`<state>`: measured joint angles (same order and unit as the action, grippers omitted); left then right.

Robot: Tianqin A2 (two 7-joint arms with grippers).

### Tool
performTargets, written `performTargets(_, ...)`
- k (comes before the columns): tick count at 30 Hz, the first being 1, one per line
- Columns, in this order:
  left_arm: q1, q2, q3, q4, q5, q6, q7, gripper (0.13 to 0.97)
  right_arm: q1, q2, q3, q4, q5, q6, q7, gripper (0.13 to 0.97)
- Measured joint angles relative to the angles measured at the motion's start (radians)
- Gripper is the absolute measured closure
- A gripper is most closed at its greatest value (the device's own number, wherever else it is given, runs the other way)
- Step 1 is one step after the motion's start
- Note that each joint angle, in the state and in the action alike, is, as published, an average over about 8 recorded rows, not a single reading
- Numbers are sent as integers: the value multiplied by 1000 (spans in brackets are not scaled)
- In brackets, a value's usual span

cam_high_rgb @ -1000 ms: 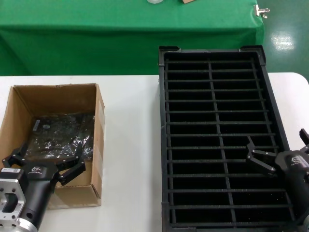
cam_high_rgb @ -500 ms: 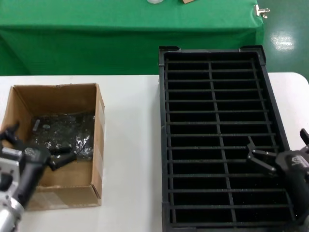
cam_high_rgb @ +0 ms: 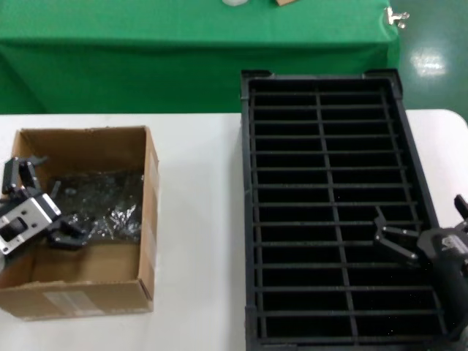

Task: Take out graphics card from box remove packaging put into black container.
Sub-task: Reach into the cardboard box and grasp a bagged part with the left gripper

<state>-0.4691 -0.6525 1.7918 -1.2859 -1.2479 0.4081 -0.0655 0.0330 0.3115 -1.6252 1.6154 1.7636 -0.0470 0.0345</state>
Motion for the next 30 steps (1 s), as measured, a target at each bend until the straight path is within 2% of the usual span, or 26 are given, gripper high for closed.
performTargets(5,-136,2,74,150,65,48,127,132,0,0,0,0,0,0,0,129)
performTargets(9,-219,31,128,278,70,57,257,132,0,0,0,0,0,0,0,129)
performTargets(13,-275,67,169,389,61,44,383,132,0,0,0,0,0,0,0,129)
performTargets(18,-317,112,197,506,33,7,522,132,0,0,0,0,0,0,0,129)
performTargets(23,-337,151,202,585,-16,-30,642,132,0,0,0,0,0,0,0,129)
performTargets(27,-337,166,198,596,-41,-48,692,132,0,0,0,0,0,0,0,129)
performTargets(30,-324,161,199,563,-24,-53,675,132,0,0,0,0,0,0,0,129)
